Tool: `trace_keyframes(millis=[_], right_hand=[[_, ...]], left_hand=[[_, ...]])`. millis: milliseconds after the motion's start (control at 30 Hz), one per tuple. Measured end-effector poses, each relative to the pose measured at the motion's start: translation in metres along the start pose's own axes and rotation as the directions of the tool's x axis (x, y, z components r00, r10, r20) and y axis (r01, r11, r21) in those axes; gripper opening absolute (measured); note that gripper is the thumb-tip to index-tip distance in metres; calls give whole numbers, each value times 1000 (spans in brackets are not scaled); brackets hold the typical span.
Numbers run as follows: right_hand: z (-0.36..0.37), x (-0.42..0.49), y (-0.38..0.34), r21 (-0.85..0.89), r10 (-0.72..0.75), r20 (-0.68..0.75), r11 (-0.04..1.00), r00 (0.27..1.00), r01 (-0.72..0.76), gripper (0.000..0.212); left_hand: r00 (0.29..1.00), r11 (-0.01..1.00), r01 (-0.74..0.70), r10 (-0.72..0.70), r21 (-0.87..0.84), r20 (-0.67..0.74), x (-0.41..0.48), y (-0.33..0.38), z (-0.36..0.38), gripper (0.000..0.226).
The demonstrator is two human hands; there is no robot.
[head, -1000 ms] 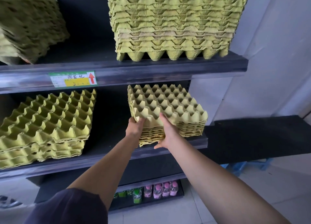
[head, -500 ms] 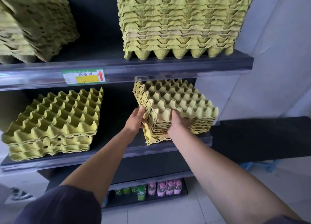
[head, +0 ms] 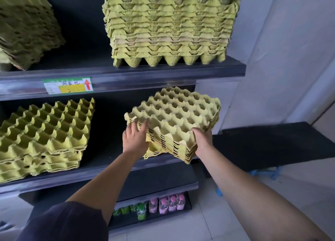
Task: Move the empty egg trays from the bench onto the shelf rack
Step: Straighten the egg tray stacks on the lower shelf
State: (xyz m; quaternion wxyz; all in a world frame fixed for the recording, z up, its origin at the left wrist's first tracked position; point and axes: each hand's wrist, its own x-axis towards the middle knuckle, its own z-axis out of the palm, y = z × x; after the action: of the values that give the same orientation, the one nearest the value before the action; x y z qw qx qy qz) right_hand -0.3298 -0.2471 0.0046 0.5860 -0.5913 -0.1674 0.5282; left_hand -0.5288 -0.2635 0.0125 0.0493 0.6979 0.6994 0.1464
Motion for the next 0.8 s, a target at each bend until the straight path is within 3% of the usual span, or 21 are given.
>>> trace_keyframes(millis=[100, 200, 433, 567, 700, 800], right_hand=[[-12, 4, 0, 6, 53, 24, 999, 998, -53, 81], [-20, 19, -2, -80, 72, 34, 994, 997, -69, 74], [-37, 39, -40, -131, 9, 203, 991, 979, 18, 49], [-41, 62, -55, -195, 17, 236, 980, 972, 30, 41], [-35, 86, -52, -221, 48, 234, 975, 971, 5, 48], [-34, 93, -49, -280, 94, 256, 960, 962, -19, 53]], left_hand=[[979, 949, -165, 192, 269, -75, 3, 4, 4, 74], [938, 866, -293, 342, 405, -53, 11, 9, 6, 67], [871, 825, -412, 481, 386, -99, 26, 33, 12, 47], [864, 828, -446, 497, 340, -77, 28, 50, 23, 44], [939, 896, -339, 343, 289, 37, 38, 64, 23, 43], [943, 893, -332, 324, 305, 80, 42, 65, 24, 47]])
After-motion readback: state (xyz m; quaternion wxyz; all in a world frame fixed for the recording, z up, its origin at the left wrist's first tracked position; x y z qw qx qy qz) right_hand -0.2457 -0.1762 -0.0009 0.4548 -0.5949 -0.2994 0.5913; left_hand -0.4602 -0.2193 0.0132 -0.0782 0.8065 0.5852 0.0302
